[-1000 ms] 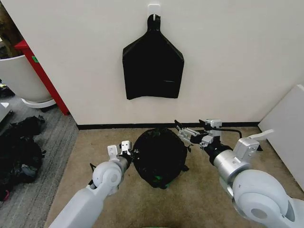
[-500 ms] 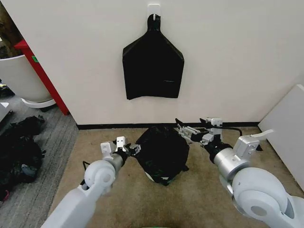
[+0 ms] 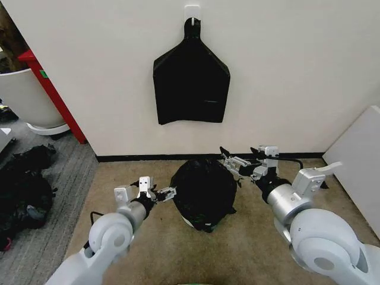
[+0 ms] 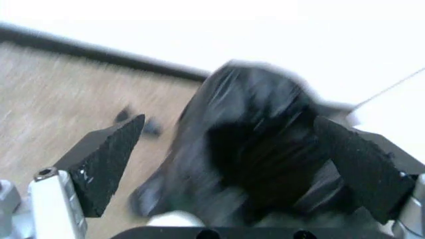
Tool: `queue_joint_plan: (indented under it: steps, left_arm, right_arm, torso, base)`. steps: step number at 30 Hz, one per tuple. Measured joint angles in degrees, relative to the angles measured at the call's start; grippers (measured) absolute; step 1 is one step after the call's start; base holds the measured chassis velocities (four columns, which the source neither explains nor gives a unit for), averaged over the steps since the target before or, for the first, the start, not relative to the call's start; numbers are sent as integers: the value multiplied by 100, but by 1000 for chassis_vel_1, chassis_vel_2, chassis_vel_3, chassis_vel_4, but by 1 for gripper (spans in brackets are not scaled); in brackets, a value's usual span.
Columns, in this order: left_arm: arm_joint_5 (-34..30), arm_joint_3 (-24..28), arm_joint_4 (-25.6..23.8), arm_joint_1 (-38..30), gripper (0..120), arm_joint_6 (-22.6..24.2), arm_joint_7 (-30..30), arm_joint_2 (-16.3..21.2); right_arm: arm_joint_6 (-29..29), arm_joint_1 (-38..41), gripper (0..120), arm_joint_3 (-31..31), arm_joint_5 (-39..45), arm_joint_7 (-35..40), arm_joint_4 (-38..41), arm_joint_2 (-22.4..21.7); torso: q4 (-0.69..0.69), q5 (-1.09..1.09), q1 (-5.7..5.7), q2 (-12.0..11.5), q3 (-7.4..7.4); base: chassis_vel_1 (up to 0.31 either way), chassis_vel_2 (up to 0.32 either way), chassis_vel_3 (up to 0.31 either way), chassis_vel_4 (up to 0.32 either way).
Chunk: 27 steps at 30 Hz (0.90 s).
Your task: Place the garbage bag over the trash bin.
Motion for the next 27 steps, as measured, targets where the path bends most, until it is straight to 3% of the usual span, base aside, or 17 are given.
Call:
queue_joint_plan:
  steps: [2,7,8,14,15,20,27]
  left_arm:
    - [80,-24,-95,76,100,-218,121,0]
    - [1295,-664,-325,754,100,-1296,1221,4]
    - [1295,-664,-325,754,100,-1296,1221,4]
    - [2412,-1670,-479,1611,100,-2039,1773,-314]
    - [2412,-1670,-479,1611,100,-2039,1773,-314]
    - [2976,-2120,-581,2447,100,-2561,2012,-642]
    - [3364,-2456,-1022,3309,100,-2860,2222,-1195]
  right_arm:
    - [41,-93,100,40,-102,-88,13,51]
    - [457,-1145,100,443,-1556,-1023,-192,529]
    - [457,-1145,100,443,-1556,-1023,-192,529]
    - [1444,-2416,100,902,-3664,-2324,-745,1697]
    - [1444,-2416,100,902,-3664,-2324,-745,1697]
    - [2086,-3265,100,1095,-5131,-2857,-986,2741]
    - [2583,-4139,100,1661,-5683,-3237,-1032,3610]
  torso:
    - [0,2,0,0,0]
    - [1,1,0,0,-1]
    - [1,1,0,0,-1]
    - [-1,-1,0,0,-1]
    - [-1,-1,0,0,-1]
    - [-2,-1,0,0,-1]
    - [-1,1,0,1,-1]
  base:
    - [0,0,0,0]
    - [0,0,0,0]
    - [0,0,0,0]
    - [0,0,0,0]
    - [0,0,0,0]
    - [0,0,0,0]
    - [0,0,0,0]
